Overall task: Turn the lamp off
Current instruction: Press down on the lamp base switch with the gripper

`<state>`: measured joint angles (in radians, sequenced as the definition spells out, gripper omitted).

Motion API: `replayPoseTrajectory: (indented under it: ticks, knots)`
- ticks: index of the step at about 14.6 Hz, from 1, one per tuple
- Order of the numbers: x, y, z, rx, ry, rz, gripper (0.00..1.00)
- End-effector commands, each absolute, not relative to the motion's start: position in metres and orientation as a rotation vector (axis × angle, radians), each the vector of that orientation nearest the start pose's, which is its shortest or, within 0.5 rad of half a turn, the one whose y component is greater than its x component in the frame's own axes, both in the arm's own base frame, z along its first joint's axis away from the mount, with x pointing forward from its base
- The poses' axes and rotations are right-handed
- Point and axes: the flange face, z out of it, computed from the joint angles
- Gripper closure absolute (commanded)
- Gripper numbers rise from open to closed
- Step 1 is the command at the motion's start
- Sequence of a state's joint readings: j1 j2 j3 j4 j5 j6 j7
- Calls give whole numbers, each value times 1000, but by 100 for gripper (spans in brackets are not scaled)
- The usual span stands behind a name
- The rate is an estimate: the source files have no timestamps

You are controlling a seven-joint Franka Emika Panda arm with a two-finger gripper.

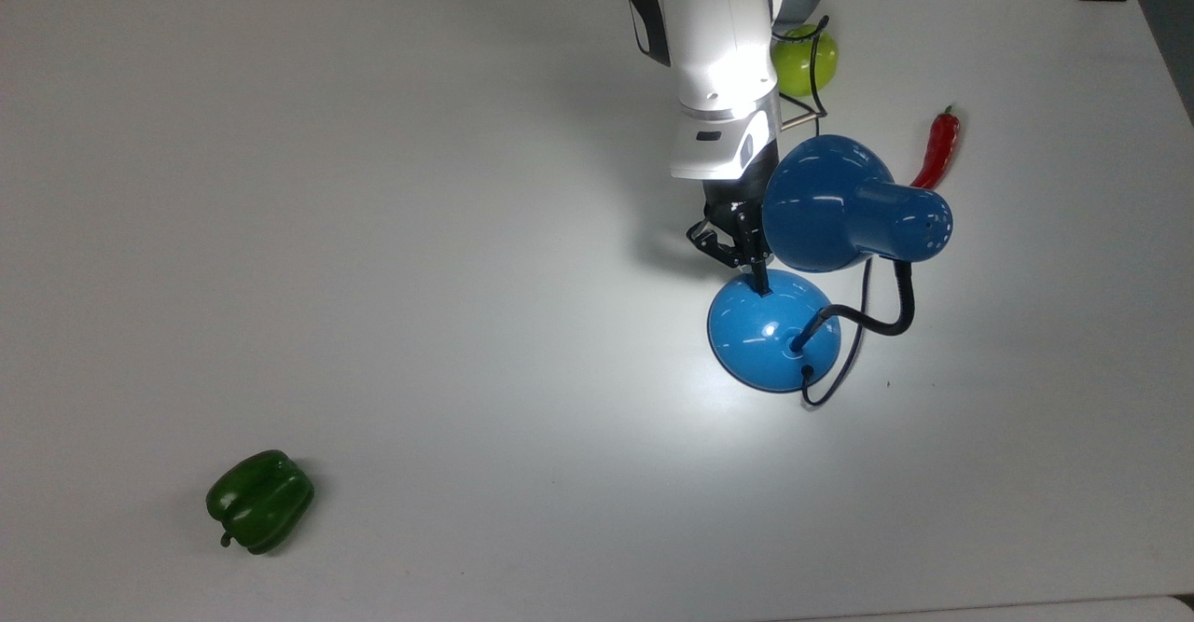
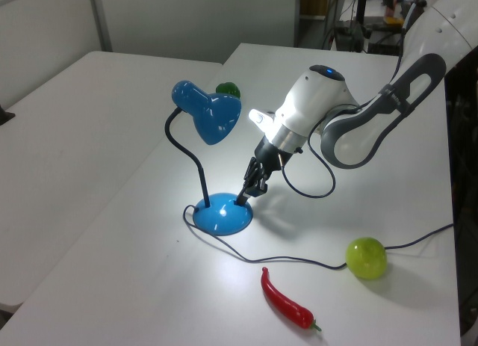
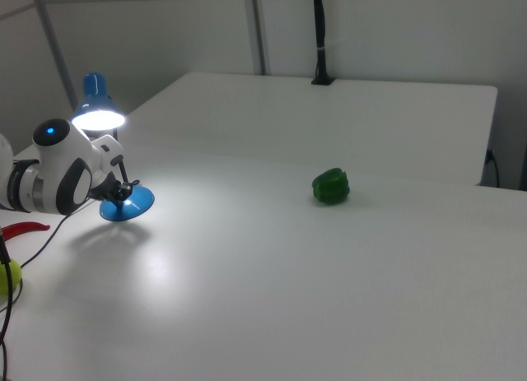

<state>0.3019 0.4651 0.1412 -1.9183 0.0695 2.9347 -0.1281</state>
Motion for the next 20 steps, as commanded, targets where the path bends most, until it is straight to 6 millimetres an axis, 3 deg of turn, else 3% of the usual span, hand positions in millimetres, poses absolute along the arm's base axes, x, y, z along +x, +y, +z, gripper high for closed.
replayPoseTrajectory:
  ticks: [1,10,14,16,20]
  knots:
    - [610,282,301,-2777,-704,-781,100]
    - [603,276,298,-2794,-690,-746,100]
    - [593,266,315,-2816,-683,-708,100]
    - [587,264,327,-2850,-699,-588,100]
    - [573,250,355,-2914,-714,-353,90]
